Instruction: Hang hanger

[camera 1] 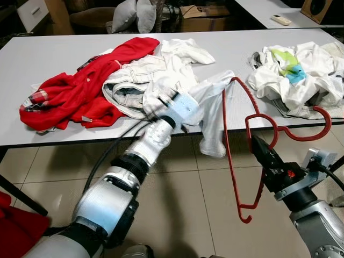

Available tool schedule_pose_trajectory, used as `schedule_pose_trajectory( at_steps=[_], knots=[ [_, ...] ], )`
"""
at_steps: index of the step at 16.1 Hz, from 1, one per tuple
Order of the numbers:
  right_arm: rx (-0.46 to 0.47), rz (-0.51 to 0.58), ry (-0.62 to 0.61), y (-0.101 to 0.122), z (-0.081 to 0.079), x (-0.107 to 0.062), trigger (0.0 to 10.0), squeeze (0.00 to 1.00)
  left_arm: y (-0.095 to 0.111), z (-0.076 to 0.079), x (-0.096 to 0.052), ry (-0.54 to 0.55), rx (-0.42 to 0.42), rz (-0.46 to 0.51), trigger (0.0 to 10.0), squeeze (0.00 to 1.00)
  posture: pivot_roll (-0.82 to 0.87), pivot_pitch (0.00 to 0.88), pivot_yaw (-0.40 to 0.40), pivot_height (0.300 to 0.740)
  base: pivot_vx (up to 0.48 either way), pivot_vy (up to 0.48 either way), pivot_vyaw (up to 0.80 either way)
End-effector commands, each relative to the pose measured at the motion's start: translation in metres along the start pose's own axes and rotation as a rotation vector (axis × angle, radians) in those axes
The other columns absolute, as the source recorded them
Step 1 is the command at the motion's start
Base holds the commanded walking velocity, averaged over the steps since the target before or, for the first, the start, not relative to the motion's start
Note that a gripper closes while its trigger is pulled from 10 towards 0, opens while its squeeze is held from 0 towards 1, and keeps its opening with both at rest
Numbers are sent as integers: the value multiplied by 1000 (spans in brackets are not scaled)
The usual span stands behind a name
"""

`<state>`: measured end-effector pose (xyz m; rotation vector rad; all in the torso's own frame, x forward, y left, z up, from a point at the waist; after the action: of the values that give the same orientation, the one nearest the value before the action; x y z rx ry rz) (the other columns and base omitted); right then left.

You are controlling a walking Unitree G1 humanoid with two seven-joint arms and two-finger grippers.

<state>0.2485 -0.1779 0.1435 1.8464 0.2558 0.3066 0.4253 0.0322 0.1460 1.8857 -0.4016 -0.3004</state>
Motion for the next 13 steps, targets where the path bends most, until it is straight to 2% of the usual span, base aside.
schedule_pose_trajectory(
  at_steps=[1, 3, 5, 6, 7, 8, 10, 13],
  knots=[
    [-12, 21, 9, 6, -4, -1, 10000, 0, 11, -11, 1, 17, -20, 45, 0, 0, -92, 41, 37, 740, 0, 0, 0],
    [-12, 4, 0, 1, -2, -4, 10000, 0, 21, -28, 0, 30, -15, 87, 0, 0, -80, 41, 41, 740, 0, 0, 0],
    [-11, 13, 7, 3, -4, 0, 10000, 0, 16, -21, -3, -76, -25, 74, 0, 0, -76, 41, 45, 740, 0, 0, 0],
    [-8, 20, 13, 4, -6, 2, 10000, 0, 7, -9, -7, -146, 5, 51, 9686, 0, -76, 41, 45, 740, 0, 0, 0],
    [-7, 19, 27, 4, -9, 6, 10000, 0, 2, 11, -15, -257, -33, 71, 10000, 1000, -77, 40, 44, 740, 0, 0, 0],
    [-10, 15, 42, 3, -12, 7, 10000, 0, 1, 18, -18, -280, -27, 83, 10000, 1000, -76, 40, 42, 740, 0, 0, 0],
    [-10, 16, 51, 4, -13, 8, 10000, 0, 3, 19, -18, -266, -26, 102, 10000, 1000, -77, 40, 39, 740, 0, 0, 0],
    [-17, 17, 61, 6, -13, 10, 10000, 0, 24, 17, -14, -227, -39, 188, 10000, 1000, -80, 37, 36, 740, 0, 0, 0]
  ],
)
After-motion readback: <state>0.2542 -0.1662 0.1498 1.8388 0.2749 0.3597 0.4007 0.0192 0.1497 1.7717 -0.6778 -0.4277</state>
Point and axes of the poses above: a point about 5 cm out from each wrist's last joint towards the gripper, its own x axis pointing out of the wrist towards the gripper, its own y axis along the axis of the wrist's last joint, z = x × y, the point moved 5 cm from there along x, pointing out of the wrist towards the gripper, and after that the axes turned 10 degrees about -x, right-handed, at the moved point
